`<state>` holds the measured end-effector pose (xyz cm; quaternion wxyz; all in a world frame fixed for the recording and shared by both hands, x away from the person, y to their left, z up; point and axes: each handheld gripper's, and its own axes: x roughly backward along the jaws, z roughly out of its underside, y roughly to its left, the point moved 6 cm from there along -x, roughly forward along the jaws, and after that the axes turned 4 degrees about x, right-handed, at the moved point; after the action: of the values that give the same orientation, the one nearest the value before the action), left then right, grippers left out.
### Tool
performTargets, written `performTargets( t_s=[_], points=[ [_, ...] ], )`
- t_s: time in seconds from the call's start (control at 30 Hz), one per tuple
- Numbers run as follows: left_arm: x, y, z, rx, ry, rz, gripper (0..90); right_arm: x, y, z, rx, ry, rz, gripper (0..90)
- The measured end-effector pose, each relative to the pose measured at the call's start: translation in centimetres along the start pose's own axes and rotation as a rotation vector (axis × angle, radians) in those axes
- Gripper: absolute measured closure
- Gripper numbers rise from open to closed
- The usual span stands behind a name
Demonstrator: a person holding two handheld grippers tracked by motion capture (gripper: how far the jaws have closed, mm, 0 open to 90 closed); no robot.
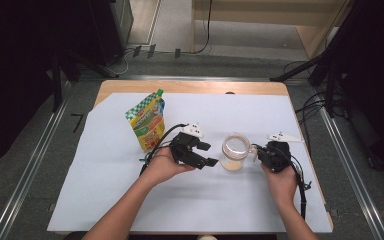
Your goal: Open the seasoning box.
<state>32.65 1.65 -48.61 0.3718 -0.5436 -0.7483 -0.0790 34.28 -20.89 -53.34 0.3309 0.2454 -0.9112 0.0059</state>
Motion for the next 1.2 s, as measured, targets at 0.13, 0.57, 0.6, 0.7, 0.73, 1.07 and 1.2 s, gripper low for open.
performTargets(
  t_s=[0.13,0.57,0.6,0.7,0.73,1.07,1.2],
  points=[
    [-0.3,-0.2,0.1,-0.004,-0.002,0.004,35.2,0.0,-0.1,0.0,0.02,0.008,0.014,90.0],
    [-0.8,0.1,-1.2,0.003,-0.014,0.058,30.9,4.2,0.1,0.8,0.062,0.049,-0.052,90.0],
    [-0.9,0.2,-1.4,0.005,-0.018,0.053,30.9,4.5,0.3,1.2,0.058,0.059,-0.06,90.0],
    [-0.9,0.4,-1.7,0.001,-0.013,0.055,30.9,5.1,1.0,2.2,0.04,0.078,-0.098,90.0],
    [-0.9,0.4,-1.8,0.0,-0.01,0.053,30.9,5.2,1.3,2.4,0.045,0.08,-0.107,90.0],
    [-1.4,0.3,-2.0,0.017,0.019,0.068,33.8,3.9,1.1,1.7,0.086,0.084,-0.122,90.0],
    [-1.7,0.5,-2.1,0.023,0.021,0.071,30.2,3.3,0.1,1.1,0.069,0.077,-0.121,90.0]
  ],
)
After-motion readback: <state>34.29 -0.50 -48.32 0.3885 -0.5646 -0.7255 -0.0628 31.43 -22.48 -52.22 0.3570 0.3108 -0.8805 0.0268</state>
